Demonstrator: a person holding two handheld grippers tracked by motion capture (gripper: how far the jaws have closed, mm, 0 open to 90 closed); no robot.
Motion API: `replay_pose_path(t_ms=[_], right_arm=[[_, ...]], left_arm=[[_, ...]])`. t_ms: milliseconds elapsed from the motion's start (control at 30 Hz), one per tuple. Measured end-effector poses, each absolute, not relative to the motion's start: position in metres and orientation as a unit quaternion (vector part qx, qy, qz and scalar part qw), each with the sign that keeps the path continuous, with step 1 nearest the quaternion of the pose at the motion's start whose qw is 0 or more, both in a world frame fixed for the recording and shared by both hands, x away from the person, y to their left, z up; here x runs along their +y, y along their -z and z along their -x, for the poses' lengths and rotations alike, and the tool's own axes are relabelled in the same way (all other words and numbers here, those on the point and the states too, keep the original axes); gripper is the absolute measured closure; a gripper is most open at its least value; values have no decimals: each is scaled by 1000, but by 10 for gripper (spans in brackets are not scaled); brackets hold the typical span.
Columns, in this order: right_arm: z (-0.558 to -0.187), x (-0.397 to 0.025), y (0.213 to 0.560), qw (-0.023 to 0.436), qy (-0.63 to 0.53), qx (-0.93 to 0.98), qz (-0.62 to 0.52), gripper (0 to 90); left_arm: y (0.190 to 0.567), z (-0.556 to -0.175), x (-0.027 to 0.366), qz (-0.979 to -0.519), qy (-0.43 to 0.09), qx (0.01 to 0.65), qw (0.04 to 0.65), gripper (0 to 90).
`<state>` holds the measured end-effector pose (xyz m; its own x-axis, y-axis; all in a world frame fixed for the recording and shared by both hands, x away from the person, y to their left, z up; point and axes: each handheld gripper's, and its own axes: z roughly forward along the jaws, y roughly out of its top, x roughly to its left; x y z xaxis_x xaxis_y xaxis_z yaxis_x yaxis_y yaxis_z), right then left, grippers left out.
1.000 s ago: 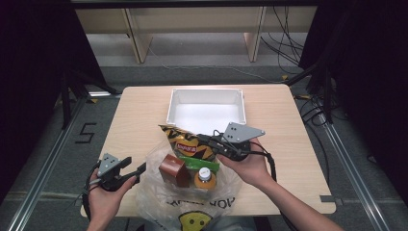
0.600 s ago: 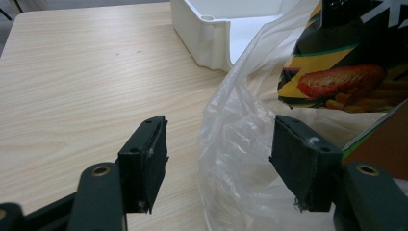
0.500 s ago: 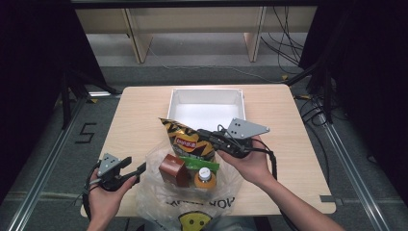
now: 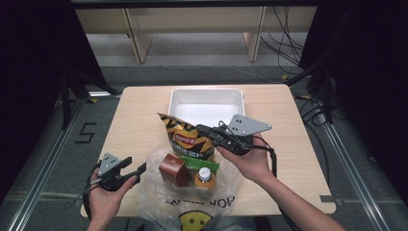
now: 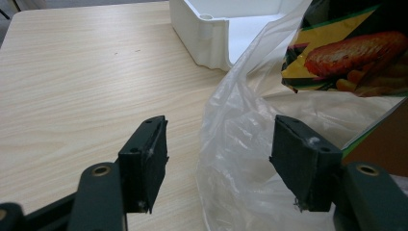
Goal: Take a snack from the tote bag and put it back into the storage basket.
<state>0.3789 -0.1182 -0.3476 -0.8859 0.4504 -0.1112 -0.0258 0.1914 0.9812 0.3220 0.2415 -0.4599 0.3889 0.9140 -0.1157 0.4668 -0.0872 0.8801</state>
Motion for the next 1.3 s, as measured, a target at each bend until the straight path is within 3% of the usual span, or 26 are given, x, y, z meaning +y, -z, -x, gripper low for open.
replay_pose_path(t_ms=[1300], right_arm=[[-380, -115, 316, 206, -640, 728, -135, 900]], left_arm=[[460, -322, 241, -695, -242, 496, 462, 373]])
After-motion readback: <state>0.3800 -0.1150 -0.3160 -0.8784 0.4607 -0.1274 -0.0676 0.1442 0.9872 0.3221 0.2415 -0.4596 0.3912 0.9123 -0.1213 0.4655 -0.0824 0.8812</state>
